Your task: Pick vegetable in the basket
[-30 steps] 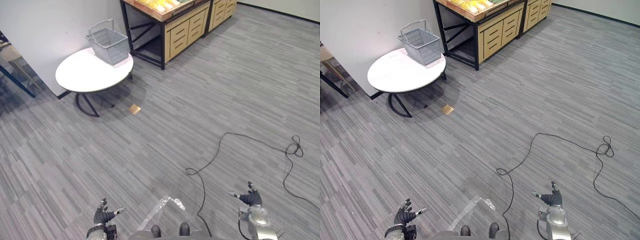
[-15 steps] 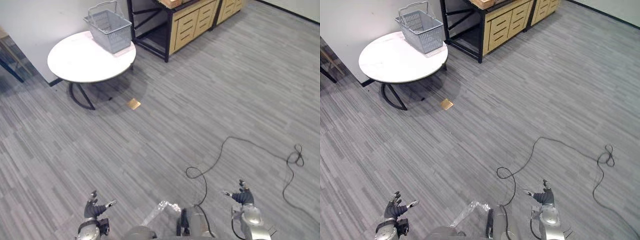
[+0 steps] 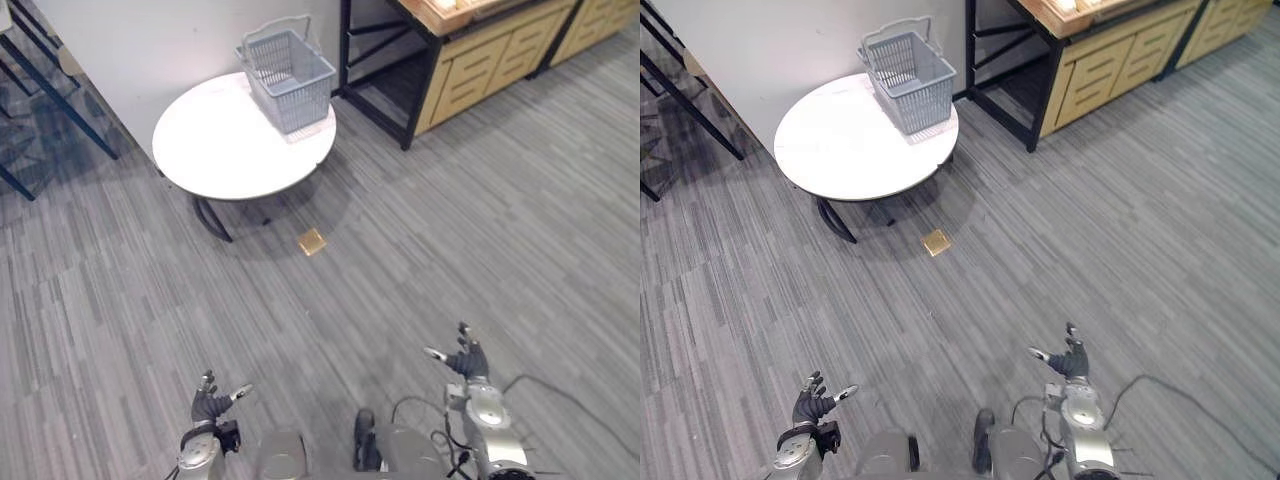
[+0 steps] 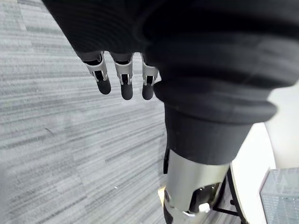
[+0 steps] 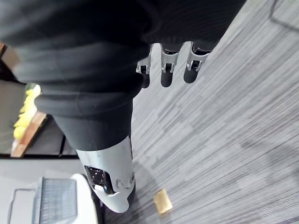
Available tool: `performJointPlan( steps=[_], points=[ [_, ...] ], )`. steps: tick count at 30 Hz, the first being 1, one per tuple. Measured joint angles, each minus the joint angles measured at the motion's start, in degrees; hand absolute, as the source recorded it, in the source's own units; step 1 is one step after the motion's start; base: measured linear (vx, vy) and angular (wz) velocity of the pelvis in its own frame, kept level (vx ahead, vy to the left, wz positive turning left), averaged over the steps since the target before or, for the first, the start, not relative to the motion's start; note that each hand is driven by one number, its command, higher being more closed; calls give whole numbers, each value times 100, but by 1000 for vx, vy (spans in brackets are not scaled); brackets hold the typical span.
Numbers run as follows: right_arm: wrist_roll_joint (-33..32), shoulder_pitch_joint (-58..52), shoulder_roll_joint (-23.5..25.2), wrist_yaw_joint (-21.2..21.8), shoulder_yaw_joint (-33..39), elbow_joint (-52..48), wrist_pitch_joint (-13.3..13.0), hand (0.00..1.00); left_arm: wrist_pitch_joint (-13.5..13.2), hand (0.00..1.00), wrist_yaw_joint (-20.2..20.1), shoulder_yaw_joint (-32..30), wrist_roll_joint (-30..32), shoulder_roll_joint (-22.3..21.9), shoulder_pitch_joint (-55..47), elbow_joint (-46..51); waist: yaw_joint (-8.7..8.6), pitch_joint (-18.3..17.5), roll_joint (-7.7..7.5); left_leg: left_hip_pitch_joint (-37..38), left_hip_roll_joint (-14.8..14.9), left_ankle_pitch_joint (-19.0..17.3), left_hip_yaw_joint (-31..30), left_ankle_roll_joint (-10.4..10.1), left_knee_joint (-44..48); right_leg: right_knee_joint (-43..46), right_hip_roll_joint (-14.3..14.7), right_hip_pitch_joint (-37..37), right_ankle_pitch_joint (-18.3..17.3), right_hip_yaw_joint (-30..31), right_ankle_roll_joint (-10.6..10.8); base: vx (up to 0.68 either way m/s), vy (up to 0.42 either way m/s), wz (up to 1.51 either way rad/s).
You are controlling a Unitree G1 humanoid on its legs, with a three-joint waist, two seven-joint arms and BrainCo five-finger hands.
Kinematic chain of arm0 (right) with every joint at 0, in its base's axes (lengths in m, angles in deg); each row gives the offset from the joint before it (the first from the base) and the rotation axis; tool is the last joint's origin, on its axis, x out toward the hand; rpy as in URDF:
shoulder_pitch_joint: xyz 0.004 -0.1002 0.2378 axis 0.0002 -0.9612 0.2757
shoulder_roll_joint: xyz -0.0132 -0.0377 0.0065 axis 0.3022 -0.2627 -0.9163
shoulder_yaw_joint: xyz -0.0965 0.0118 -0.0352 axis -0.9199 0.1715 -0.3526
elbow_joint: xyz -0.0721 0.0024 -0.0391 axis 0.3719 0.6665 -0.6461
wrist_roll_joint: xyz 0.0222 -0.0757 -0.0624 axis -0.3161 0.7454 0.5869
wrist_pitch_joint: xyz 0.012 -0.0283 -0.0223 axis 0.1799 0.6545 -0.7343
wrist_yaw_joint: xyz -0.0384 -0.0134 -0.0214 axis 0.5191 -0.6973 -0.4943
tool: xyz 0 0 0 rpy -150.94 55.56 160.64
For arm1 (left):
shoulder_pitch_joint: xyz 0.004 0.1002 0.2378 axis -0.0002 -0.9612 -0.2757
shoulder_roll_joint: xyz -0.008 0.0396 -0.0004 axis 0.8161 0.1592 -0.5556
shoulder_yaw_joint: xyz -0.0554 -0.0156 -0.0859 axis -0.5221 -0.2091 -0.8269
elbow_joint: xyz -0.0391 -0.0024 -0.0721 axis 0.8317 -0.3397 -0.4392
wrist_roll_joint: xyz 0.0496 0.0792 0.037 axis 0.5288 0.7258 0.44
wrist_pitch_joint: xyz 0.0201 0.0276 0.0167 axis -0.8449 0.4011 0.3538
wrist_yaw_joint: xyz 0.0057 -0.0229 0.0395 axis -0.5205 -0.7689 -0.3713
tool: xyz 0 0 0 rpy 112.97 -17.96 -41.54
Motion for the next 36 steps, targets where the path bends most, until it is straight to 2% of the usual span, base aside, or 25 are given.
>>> performJointPlan(
  steps=[1,3,4,5,6,7,8,10,11,12,14,15,17,20,21,22,23,24,27,28,29,30,32,33,36],
  points=[
    [14,32,-76,-49,-94,0,0,0,8,0,-1,5,28,-3,-33,-12,71,0,-11,25,-152,194,-98,-186,-968,-58,-70,166,-111,93,75,507,105,-36],
    [109,107,-196,-86,-250,-10,1,0,42,0,8,2,29,-6,-58,-23,174,-5,22,-7,-279,664,-227,-292,-2277,-157,-147,502,-351,221,271,624,220,-37],
    [133,200,-247,-107,-302,-9,15,0,46,0,12,-15,28,30,-38,-66,251,-15,-3,-14,-388,1298,-200,-157,-2308,-156,-282,672,-518,340,421,657,258,-30],
    [161,249,-232,-108,-312,-13,23,0,48,0,16,-14,29,58,4,-119,265,-43,-77,49,-467,1600,-207,101,-2321,-146,-378,705,-552,359,491,785,325,-4],
    [224,369,-189,-91,-360,-193,30,0,55,0,12,-16,35,105,146,-169,220,-45,-303,-28,-708,1657,-216,643,-1969,90,-674,688,-512,355,713,536,211,22],
    [249,366,-176,-80,-360,-357,29,0,54,0,8,-15,46,101,185,-157,215,-52,-366,-77,-770,1509,-169,759,-1713,231,-771,691,-433,373,847,808,303,25],
    [314,378,-157,-77,-377,-535,24,0,50,0,8,-21,85,104,202,-156,242,-64,-452,-94,-800,1254,-111,731,-1311,502,-882,710,-292,443,1031,541,184,5],
    [490,498,-141,-80,-496,-725,-21,0,53,0,4,-45,141,179,129,-165,240,-133,-532,173,-868,746,-62,858,-822,1633,-951,482,282,517,1049,642,231,-3],
    [609,577,-129,-96,-578,-735,-63,0,53,0,6,-43,190,241,68,-170,222,-152,-534,643,-894,387,-65,816,-963,2814,-1013,69,1140,486,1120,828,316,2],
    [802,673,-158,-160,-748,-739,-100,0,54,0,18,2,200,347,66,-196,215,-155,-543,1193,-922,101,-111,753,-1220,4417,-1202,-616,1273,428,1005,671,253,4],
    [980,824,-157,-183,-1012,-750,-103,0,58,0,27,44,200,413,94,-237,188,-150,-532,1749,-979,32,-148,855,-1430,5339,-1335,-1396,637,152,537,559,148,9],
    [1061,907,-156,-187,-1147,-758,-104,0,57,0,41,55,199,417,94,-236,157,-129,-479,2040,-969,4,-221,899,-1617,5357,-1292,-1678,413,20,438,474,80,12],
    [1218,1092,-159,-186,-1374,-837,-109,0,57,0,66,68,197,464,97,-242,28,-64,-375,2610,-911,-126,-365,850,-1955,4872,-1100,-2186,43,-211,455,383,13,28],
    [1329,1417,-196,-186,-1595,-884,-135,0,56,0,125,123,194,530,109,-342,-96,-40,-343,3195,-895,-360,-440,715,-2150,2957,-788,-2713,126,-314,602,396,-57,35],
    [1349,1540,-270,-186,-1658,-948,-146,0,55,0,124,257,197,645,131,-472,-111,-87,-423,3432,-967,-499,-586,616,-2234,1470,-596,-2765,650,-124,806,544,-130,57],
    [1349,1604,-330,-186,-1705,-975,-146,0,55,0,125,344,199,712,121,-525,-108,-110,-541,3559,-1084,-582,-723,505,-2273,783,-594,-2772,996,61,849,557,-183,73],
    [1348,1627,-395,-184,-1752,-1025,-145,0,56,0,122,421,201,766,94,-583,-110,-136,-662,3719,-1217,-725,-887,412,-2273,430,-645,-2771,1339,298,811,491,-210,90],
    [1348,1625,-524,-183,-1774,-1100,-144,0,60,0,120,486,202,713,100,-683,-127,-162,-603,3867,-1153,-944,-1208,307,-2196,722,-581,-2709,2011,485,505,484,-221,84],
    [1366,1740,-665,-185,-1774,-1151,-141,0,54,0,118,507,296,591,74,-800,-145,-244,-169,3436,-756,-958,-1708,300,-1472,1006,-408,-2734,1617,75,317,486,-218,78],
    [1427,1818,-726,-186,-1773,-1166,-126,0,58,0,117,490,312,551,115,-858,-276,-199,-32,2992,-640,-808,-1883,48,-532,896,-394,-2512,1522,-239,264,443,-186,106],
    [1461,1827,-720,-190,-1807,-1201,-96,0,61,0,117,483,312,527,115,-862,-277,-172,25,2779,-559,-631,-1851,-109,-6,798,-350,-2338,1501,-324,207,418,-163,67],
    [1463,1855,-746,-198,-1957,-1378,-7,0,61,0,122,435,311,426,49,-840,-65,-142,104,2329,-197,-341,-1481,-70,1182,469,-171,-1824,1459,-314,110,377,-134,10],
    [1473,2028,-696,-206,-2108,-1460,-24,0,80,0,109,482,312,424,-58,-849,-27,-133,38,2094,-8,-480,-1142,136,1377,230,-145,-1415,1407,-332,40,338,-100,-9],
    [1545,2219,-679,-206,-2201,-1458,-36,0,84,0,99,517,320,426,-47,-846,68,-148,-42,1896,-8,-510,-977,187,1008,95,-189,-1262,1386,-304,24,274,-70,-7],
    [1751,2599,-769,-200,-2371,-1251,-42,0,83,0,11,516,428,445,40,-848,64,-142,-57,1554,-122,-481,-990,146,-317,-88,-285,-1080,1367,-291,84,219,2,-3]
  ],
)
